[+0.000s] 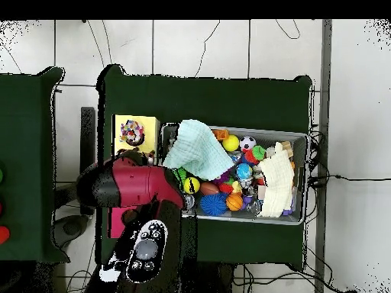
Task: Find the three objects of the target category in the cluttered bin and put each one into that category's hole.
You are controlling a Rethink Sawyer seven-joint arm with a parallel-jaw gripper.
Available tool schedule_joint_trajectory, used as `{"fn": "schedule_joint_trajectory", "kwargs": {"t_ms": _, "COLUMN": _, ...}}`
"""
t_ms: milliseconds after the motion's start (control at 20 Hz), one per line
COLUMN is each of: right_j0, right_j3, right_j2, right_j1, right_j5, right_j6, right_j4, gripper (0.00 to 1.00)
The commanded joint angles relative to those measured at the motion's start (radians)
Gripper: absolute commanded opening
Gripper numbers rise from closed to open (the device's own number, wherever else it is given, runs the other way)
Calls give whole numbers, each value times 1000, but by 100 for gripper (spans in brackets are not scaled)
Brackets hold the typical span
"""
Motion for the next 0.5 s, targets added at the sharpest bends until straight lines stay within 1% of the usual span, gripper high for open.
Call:
{"fn": "schedule_joint_trajectory", "kwargs": {"t_ms": 50, "right_j0": -44, "right_j3": 79, "right_j2": 22, "right_j1": -10, "right_j5": 144, "right_j6": 35, "right_j4": -67, "gripper": 100}}
{"fn": "schedule_joint_trajectory", "kwargs": {"t_ms": 200, "right_j0": -50, "right_j3": 77, "right_j2": 32, "right_j1": -13, "right_j5": 147, "right_j6": 38, "right_j4": -73, "gripper": 100}}
{"fn": "schedule_joint_trajectory", "kwargs": {"t_ms": 300, "right_j0": -63, "right_j3": 74, "right_j2": 56, "right_j1": -17, "right_j5": 158, "right_j6": 43, "right_j4": -59, "gripper": 100}}
{"fn": "schedule_joint_trajectory", "kwargs": {"t_ms": 400, "right_j0": -77, "right_j3": 88, "right_j2": 101, "right_j1": -70, "right_j5": 206, "right_j6": 43, "right_j4": -23, "gripper": 100}}
{"fn": "schedule_joint_trajectory", "kwargs": {"t_ms": 450, "right_j0": -66, "right_j3": 81, "right_j2": 108, "right_j1": -113, "right_j5": 256, "right_j6": 46, "right_j4": -6, "gripper": 100}}
{"fn": "schedule_joint_trajectory", "kwargs": {"t_ms": 500, "right_j0": -66, "right_j3": 73, "right_j2": 119, "right_j1": -135, "right_j5": 279, "right_j6": 49, "right_j4": 6, "gripper": 100}}
